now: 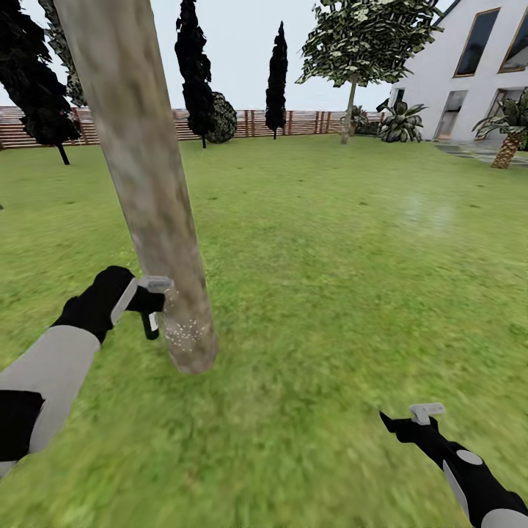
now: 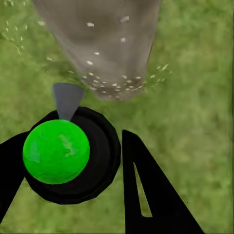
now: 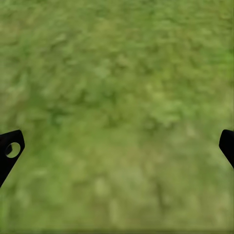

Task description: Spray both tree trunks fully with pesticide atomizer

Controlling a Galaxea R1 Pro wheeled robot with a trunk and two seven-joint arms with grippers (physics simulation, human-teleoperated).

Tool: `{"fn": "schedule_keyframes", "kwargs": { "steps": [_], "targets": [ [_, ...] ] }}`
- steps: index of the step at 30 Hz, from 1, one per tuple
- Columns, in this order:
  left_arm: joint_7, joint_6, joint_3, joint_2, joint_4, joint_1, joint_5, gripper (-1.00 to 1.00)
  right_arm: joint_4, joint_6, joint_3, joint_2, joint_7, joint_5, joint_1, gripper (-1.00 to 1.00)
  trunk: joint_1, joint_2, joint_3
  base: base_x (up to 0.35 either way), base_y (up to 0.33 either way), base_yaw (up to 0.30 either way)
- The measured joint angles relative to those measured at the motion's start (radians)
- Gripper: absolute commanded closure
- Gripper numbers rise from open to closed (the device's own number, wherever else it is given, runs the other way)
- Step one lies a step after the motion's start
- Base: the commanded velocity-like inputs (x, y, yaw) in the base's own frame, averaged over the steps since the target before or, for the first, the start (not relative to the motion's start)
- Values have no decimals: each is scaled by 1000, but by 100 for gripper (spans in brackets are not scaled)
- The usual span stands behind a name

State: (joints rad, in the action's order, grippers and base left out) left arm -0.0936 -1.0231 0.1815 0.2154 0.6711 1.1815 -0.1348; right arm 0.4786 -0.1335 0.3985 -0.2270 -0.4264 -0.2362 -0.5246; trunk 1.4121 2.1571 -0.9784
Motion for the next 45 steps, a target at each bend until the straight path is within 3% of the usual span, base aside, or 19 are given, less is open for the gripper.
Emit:
{"fn": "schedule_keyframes", "kwargs": {
  "steps": [2,4,6,7,10,12,15,21,23,25,27,31,36,45],
  "targets": [
    [0,-1,3,4,-3,26,-2,100,0,0,0,0,0,0,0,-100,0,0,0,0,0,0],
    [0,0,6,25,-30,23,6,100,0,0,0,0,0,0,0,-100,0,0,0,0,0,0],
    [0,0,5,67,-84,23,11,100,0,0,-1,0,0,0,0,-100,0,0,0,0,0,0],
    [0,0,6,74,-93,21,5,100,0,0,-1,0,0,0,0,-100,0,0,0,0,0,0],
    [-1,5,4,74,-100,14,-5,100,0,0,-1,0,0,0,0,-100,0,0,0,0,0,0],
    [-3,16,2,70,-104,-46,-7,100,0,0,-1,1,0,0,0,-100,0,0,0,0,0,0],
    [-4,10,1,69,-91,-64,-11,100,0,0,-1,1,0,0,0,-100,0,0,0,0,0,0],
    [-27,0,3,72,-102,111,-11,100,0,0,-1,2,0,0,0,-100,0,0,0,0,0,0],
    [-28,0,5,72,-103,121,-12,100,0,0,-1,2,0,0,0,-100,0,0,0,0,0,0],
    [-28,1,7,70,-104,112,-10,100,0,0,-1,2,0,0,0,-100,0,0,0,0,0,0],
    [-29,10,3,53,-104,31,-16,100,-1,0,-1,2,0,0,0,-100,0,0,0,0,0,0],
    [-28,19,1,50,-95,-69,-14,100,-2,0,-3,2,1,0,0,-100,0,0,0,0,0,0],
    [-26,19,-3,53,-91,-113,-11,100,-2,-1,-2,2,1,0,0,-100,0,0,0,0,-13,0],
    [-15,20,-8,52,-87,-117,-11,100,2,0,0,0,1,0,0,-100,0,0,0,0,-249,0]
  ]
}}
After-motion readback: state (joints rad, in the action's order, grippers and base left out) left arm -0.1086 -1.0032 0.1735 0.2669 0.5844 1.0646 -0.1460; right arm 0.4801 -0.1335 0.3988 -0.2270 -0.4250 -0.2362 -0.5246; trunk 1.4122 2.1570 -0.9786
